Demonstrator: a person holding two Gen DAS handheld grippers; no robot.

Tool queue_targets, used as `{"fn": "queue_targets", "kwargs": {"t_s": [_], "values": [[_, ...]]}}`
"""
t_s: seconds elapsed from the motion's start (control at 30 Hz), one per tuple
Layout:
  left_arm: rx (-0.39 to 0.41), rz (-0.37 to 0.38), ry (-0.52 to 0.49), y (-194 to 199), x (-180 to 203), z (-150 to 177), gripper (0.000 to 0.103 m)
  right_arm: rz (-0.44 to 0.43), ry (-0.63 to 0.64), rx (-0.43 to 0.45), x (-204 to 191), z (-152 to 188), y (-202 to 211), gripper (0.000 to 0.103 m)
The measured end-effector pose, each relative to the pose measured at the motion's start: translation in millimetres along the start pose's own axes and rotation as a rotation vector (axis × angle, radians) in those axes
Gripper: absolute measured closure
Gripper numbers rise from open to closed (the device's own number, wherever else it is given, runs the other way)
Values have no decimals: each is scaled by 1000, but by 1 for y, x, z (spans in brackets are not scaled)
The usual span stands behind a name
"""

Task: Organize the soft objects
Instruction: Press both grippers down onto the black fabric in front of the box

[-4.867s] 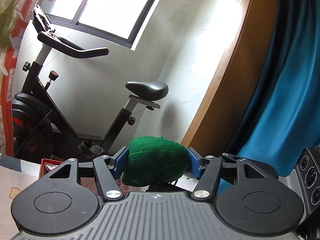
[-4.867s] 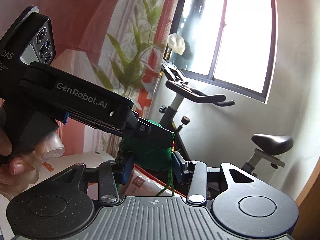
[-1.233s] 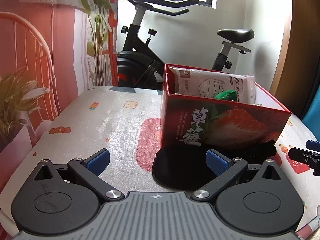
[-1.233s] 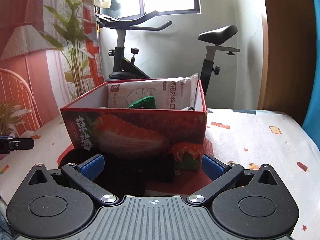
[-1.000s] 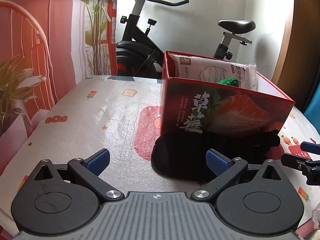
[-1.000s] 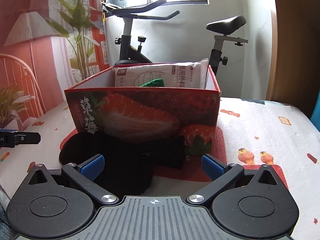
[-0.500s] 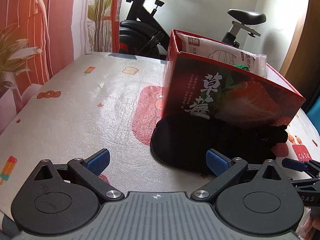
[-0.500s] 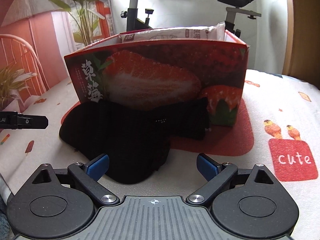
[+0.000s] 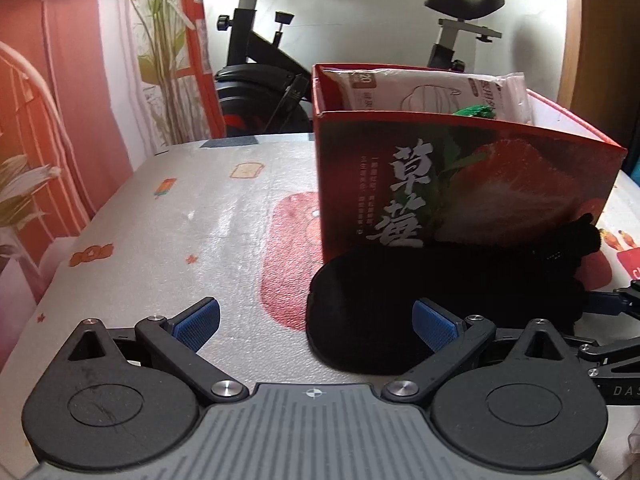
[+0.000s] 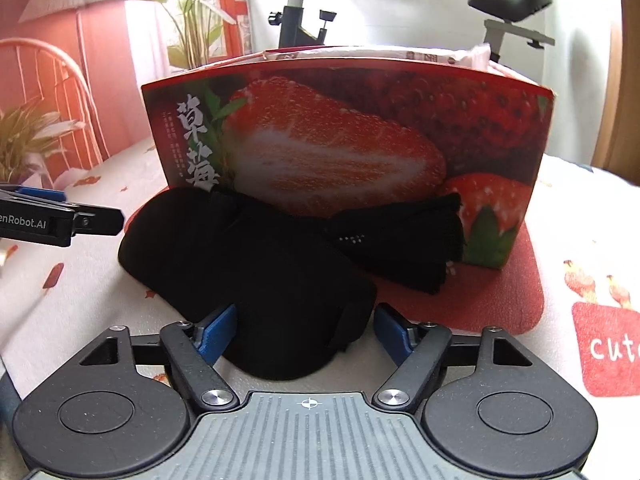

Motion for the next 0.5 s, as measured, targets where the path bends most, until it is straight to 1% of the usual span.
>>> {"fn": "queue_targets", "kwargs": {"t_s": [0.03,0.13,0.2,0.33,0.43,0.5], "values": [[0,29,7,-3,1,-2,0,-2,-7,2,2,0,0,37],[-26,135,74,-16,-2,-6,0,-6,-15,7,5,1,2,39],[-48,147,95,-26,-2,-7,0,-6,-14,10,5,1,2,40],[-68,176,85,-43,5,-5,0,-5,-16,14,5,1,2,40],[-78,229,112,-50,7,-5,0,-3,-15,17,5,1,2,40],[-81,250,136,-52,6,-3,2,0,-12,20,4,2,1,40]]}}
Point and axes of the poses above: each gripper's, at about its wrist camera, not at the fingertips, and y roughly against the way its jaws point, x to its right, z to its underside, the point moved 5 cm from there along -y, roughly the way its jaws point, and after that the axes turned 4 degrees about -z, right-handed, at the moved point
